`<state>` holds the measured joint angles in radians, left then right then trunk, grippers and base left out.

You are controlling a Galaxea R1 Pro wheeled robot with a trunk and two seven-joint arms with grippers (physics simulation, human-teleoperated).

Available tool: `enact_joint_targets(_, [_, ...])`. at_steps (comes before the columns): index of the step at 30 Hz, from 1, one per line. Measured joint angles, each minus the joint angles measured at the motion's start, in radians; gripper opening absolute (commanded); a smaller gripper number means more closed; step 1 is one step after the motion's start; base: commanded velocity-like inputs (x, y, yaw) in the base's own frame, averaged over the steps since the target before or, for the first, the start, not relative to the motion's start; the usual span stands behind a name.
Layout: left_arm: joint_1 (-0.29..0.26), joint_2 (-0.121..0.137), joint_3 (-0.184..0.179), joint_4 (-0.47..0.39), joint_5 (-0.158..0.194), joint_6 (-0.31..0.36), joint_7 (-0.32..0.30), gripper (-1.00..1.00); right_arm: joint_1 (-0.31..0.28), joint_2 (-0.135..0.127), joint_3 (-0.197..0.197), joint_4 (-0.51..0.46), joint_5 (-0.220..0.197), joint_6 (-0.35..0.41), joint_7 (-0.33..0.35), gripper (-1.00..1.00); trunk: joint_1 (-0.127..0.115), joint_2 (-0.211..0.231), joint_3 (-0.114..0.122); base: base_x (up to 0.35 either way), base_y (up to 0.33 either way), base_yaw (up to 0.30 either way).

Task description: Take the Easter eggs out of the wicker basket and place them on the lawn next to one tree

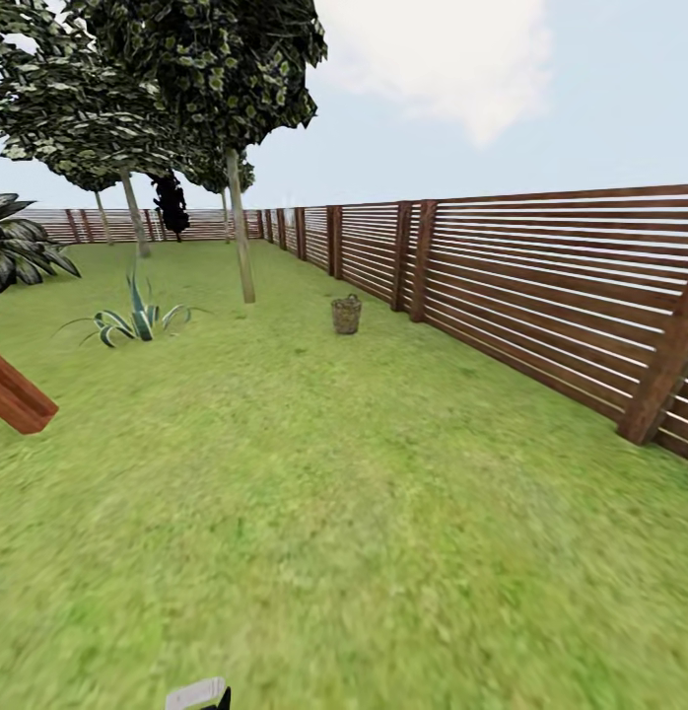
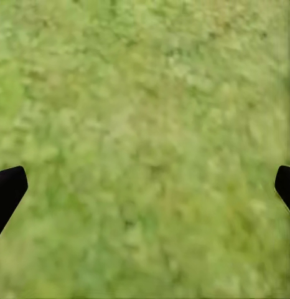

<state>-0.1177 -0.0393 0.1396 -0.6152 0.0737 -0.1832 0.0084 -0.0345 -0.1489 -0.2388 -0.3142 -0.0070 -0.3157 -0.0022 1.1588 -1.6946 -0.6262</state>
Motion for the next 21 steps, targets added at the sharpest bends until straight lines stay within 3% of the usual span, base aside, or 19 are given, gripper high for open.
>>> enact_joint_targets(13, [0.0,0.0,0.0,0.0,0.0,0.0,0.0,1.0,0.0,0.0,0.0,0.0,0.0,0.0,0.0,1.0,0.0,0.0,0.0,0.242,-0.169,0.0])
enact_joint_targets(21, [0.0,0.0,0.0,0.0,0.0,0.0,0.0,1.0,0.0,0.0,0.0,0.0,0.0,0.0,0.0,1.0,0.0,0.0,0.0,0.254,-0.033,0.0])
